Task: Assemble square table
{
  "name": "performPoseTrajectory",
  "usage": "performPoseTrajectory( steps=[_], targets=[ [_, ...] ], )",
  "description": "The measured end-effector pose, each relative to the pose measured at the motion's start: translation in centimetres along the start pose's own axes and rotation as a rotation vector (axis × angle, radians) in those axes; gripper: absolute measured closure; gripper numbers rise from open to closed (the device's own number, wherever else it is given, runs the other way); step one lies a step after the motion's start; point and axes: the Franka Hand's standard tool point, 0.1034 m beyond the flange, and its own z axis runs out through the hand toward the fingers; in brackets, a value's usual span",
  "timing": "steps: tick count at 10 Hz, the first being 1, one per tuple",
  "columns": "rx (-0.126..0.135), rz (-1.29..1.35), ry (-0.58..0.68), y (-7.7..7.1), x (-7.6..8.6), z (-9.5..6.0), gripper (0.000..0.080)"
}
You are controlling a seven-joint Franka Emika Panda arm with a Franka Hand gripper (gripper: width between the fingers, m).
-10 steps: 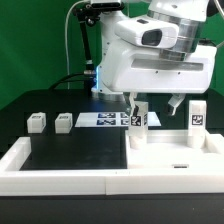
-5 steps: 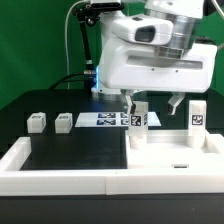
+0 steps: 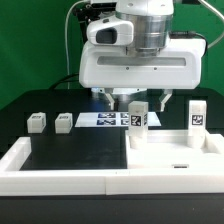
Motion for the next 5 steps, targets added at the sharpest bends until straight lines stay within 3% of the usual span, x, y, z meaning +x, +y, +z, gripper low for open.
performPoseTrajectory(
  steps=[3, 5],
  targets=[
    [0.0, 0.002, -0.001, 0.7, 0.0, 0.1, 0.015],
    [0.002, -0.076, -0.007, 3.6, -0.5, 0.4, 0.015]
  ],
)
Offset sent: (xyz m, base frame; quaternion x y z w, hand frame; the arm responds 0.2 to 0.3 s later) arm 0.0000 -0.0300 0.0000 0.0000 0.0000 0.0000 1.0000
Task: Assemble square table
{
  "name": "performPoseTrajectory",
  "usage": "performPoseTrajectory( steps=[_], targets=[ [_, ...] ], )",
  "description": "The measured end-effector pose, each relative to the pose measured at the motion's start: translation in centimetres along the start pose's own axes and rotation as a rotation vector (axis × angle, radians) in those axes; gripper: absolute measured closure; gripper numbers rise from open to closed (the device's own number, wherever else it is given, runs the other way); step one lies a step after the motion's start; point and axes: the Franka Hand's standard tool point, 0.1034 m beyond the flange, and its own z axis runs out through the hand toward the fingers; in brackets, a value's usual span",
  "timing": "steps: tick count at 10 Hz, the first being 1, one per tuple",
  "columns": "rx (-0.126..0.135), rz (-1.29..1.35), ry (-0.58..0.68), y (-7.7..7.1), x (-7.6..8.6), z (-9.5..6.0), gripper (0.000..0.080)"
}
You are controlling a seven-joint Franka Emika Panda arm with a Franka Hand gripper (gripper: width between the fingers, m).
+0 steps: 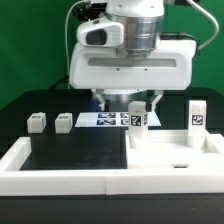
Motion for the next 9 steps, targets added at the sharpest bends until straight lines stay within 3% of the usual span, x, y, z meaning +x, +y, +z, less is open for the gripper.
performPoseTrajectory(
  steps=[1, 4, 9],
  targets=[
    [0.0, -0.009, -0.003, 1.9, -0.6, 0.2, 0.015],
    [0.001, -0.016, -0.008, 5.6, -2.0, 1.0, 0.015],
    [0.01, 0.034, -0.021, 9.0, -3.4, 1.5, 0.015]
  ],
)
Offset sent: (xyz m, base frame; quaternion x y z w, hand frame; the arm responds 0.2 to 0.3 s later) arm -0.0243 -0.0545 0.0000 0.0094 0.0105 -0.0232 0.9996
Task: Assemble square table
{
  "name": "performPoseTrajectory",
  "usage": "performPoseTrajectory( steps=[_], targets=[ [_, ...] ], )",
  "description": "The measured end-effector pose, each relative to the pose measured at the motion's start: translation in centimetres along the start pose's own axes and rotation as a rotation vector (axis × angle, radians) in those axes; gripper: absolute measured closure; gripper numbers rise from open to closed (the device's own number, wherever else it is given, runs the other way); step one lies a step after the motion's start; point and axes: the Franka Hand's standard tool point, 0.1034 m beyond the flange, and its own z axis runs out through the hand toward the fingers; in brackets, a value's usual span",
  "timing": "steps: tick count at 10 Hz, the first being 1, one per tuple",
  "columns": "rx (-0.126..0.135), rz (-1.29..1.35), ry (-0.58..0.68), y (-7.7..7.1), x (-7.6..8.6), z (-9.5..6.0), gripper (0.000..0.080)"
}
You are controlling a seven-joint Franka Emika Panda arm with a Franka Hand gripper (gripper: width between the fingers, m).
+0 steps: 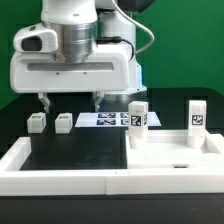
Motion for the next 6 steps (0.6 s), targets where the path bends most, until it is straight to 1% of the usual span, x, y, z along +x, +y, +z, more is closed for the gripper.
performPoseTrajectory(
  steps=[1, 2, 4, 6],
  targets=[
    [0.007, 0.039, 0.0, 1.6, -0.4, -0.1, 0.015],
    [0.006, 0.06, -0.003, 2.3, -1.3, 0.5, 0.015],
    [0.009, 0.088, -0.022, 3.2, -3.1, 2.0, 0.015],
    [0.005, 0.1, -0.027, 3.6, -4.3, 3.0, 0.015]
  ],
)
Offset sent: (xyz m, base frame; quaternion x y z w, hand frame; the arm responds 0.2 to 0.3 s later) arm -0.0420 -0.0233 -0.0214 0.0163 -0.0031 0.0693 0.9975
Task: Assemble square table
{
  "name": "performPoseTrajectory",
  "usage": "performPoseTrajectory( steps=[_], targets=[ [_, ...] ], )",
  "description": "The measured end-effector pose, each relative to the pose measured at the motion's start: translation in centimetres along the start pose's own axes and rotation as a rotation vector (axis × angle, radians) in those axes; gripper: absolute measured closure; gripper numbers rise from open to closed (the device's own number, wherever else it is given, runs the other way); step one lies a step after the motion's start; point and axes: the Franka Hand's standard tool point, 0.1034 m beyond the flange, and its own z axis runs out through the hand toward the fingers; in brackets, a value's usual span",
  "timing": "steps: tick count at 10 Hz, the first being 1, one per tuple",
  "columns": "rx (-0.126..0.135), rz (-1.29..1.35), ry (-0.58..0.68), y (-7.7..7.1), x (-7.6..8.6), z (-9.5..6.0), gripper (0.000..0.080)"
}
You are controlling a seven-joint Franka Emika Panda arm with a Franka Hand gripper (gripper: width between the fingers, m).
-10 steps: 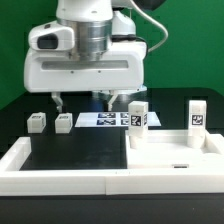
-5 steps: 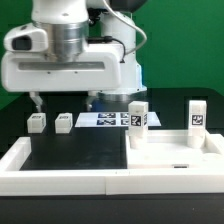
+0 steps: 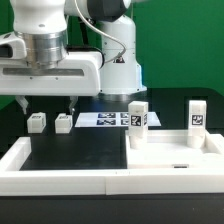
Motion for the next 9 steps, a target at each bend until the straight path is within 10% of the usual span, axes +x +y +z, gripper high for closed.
performPoseTrajectory(
  steps=[9],
  targets=[
    [0.016, -0.12, -0.02, -1.5, -3.0, 1.8, 0.015]
  ],
)
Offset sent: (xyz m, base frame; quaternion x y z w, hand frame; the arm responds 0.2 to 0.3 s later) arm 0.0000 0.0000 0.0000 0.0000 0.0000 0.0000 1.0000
